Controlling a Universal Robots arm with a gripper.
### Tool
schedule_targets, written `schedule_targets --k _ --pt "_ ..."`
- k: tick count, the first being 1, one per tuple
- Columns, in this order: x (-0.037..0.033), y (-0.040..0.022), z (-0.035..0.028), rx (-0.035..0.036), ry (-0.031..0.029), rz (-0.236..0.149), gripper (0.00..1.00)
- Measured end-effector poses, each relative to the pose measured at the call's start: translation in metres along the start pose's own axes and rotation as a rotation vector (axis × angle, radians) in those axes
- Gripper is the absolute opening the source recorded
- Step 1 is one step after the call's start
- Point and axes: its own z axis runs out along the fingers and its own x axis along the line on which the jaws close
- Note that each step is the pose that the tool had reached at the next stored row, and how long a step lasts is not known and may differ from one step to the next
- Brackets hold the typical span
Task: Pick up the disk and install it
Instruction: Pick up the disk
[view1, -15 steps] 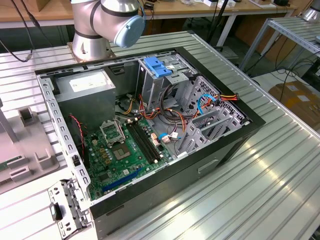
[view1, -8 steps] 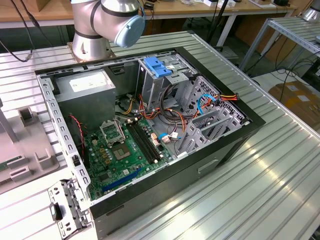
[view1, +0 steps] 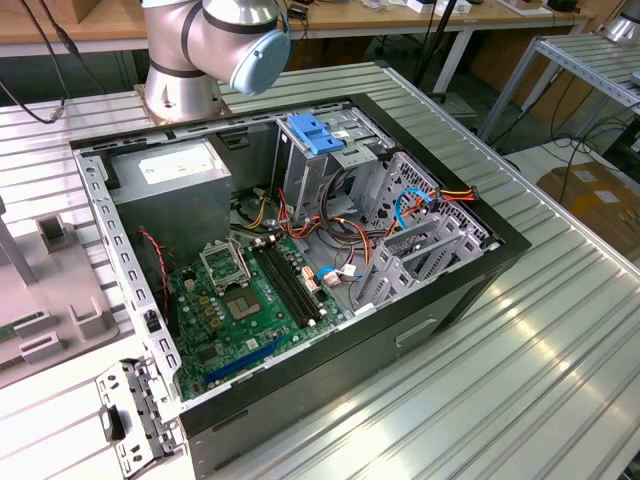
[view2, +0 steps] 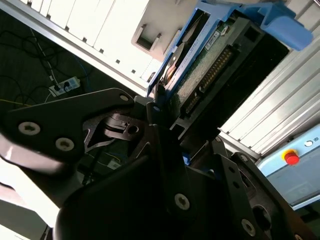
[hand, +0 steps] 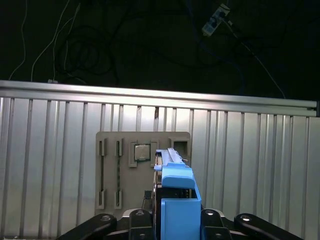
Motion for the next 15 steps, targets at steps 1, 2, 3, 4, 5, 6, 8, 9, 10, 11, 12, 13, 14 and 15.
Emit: schedule_targets --k 1,2,3,4,5,6,8,9,10,11,12,13,14,15 --pt "0.0018 0.0001 -0.0001 0.0 0.0 0.0 0.37" --pt "0.0027 0.0001 -0.0001 0.0 0.0 0.0 0.37" --pt "0.0034 0.0002 -0.0001 0.0 0.0 0.0 0.37" --pt "0.0046 0.0002 -0.0002 -0.0001 0.0 0.0 0.37" --pt "0.0053 0.0003 -0.0002 0.0 0.0 0.0 0.37" --pt "0.006 0.0003 -0.0002 0.0 0.0 0.0 0.37" --pt "0.0076 0.0004 -0.0002 0.0 0.0 0.0 0.37" --pt "0.0088 0.0005 -0.0003 0.0 0.0 0.0 0.37" --pt "0.0102 0.0006 -0.0003 0.0 0.0 0.0 0.37" --pt "0.011 0.0006 -0.0003 0.0 0.0 0.0 0.37" --pt "0.0118 0.0007 -0.0003 0.0001 0.0 0.0 0.37" --pt "0.013 0.0007 -0.0004 0.0 -0.0001 0.0 0.37" --pt "0.0137 0.0007 -0.0005 0.0 0.0 0.0 0.37" --pt "0.0144 0.0008 -0.0005 0.0 0.0 0.0 0.37"
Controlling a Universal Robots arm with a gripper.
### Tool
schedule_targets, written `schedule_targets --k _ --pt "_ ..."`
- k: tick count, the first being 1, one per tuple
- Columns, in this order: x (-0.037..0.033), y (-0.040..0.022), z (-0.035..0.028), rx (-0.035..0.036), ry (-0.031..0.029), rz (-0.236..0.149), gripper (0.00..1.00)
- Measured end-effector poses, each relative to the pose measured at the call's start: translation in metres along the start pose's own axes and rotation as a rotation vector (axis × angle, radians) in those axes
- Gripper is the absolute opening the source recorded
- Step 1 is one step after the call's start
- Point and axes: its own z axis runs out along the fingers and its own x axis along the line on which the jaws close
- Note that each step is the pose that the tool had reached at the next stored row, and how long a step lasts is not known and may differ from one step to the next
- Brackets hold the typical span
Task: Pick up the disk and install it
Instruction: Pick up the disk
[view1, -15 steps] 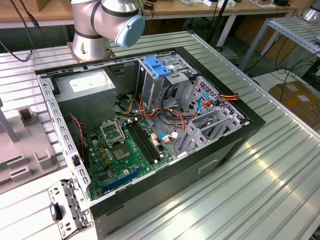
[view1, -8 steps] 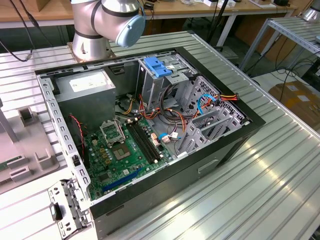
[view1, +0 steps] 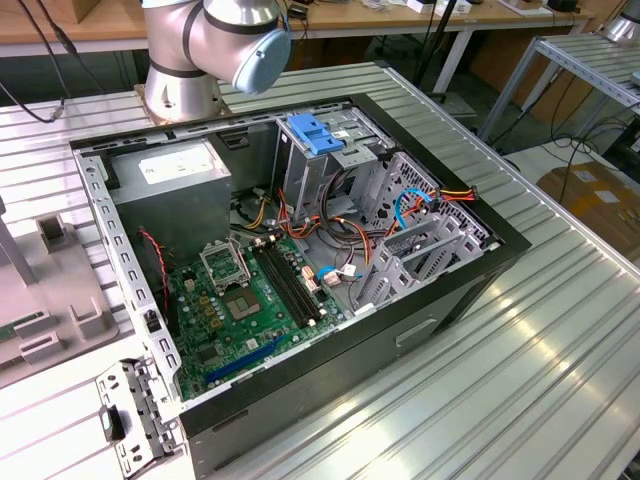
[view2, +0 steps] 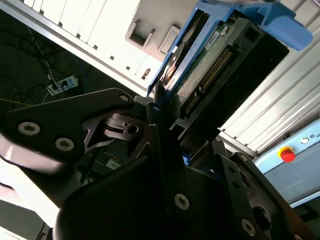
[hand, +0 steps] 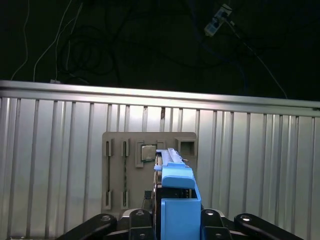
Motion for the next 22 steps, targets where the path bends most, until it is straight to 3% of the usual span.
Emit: schedule_targets --k 22 --pt "0.0191 0.0011 -0.0006 0.0001 0.0 0.0 0.37"
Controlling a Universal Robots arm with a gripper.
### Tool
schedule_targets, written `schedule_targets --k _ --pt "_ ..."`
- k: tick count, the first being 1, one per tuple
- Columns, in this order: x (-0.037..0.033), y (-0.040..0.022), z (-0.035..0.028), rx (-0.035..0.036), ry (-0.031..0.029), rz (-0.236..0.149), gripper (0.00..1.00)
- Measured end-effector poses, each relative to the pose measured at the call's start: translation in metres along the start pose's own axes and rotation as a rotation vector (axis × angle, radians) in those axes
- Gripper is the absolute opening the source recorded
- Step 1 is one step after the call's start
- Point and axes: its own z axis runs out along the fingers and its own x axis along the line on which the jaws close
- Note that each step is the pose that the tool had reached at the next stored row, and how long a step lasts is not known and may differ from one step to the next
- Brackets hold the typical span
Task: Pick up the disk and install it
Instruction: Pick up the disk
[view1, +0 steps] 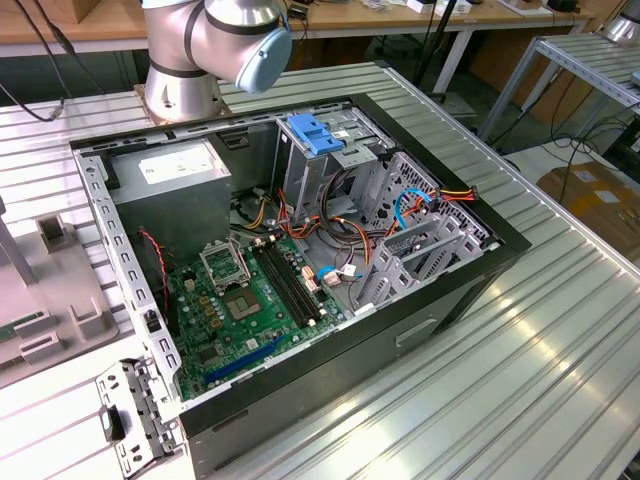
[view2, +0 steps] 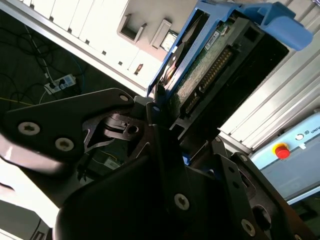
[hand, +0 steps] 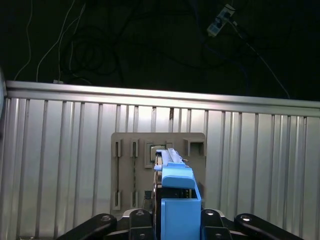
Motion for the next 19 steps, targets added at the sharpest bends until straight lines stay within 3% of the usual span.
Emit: schedule_targets --k 19 --pt "0.0156 0.0009 -0.0005 0.0 0.0 0.0 0.37"
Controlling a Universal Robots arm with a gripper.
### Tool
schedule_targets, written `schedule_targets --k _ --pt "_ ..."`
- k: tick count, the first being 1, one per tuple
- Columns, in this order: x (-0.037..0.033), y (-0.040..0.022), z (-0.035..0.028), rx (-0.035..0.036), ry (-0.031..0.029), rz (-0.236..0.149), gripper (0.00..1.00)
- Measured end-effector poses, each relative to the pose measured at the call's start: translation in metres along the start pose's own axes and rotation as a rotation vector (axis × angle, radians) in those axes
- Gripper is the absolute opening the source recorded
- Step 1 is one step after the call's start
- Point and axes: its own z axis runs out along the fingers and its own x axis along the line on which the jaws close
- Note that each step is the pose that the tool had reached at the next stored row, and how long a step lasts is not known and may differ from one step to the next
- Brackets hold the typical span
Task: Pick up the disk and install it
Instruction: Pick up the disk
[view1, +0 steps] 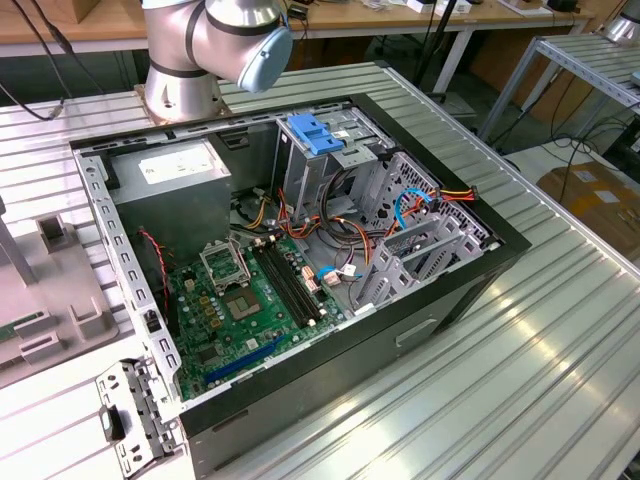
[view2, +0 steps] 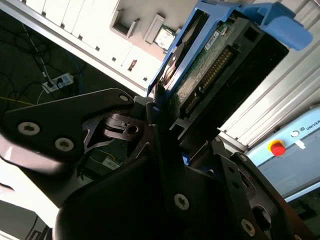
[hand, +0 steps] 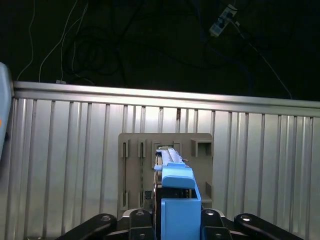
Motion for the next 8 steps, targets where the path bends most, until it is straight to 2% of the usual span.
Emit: schedule_targets --k 8 --pt "0.0068 0.0004 -0.0002 0.0 0.0 0.0 0.37"
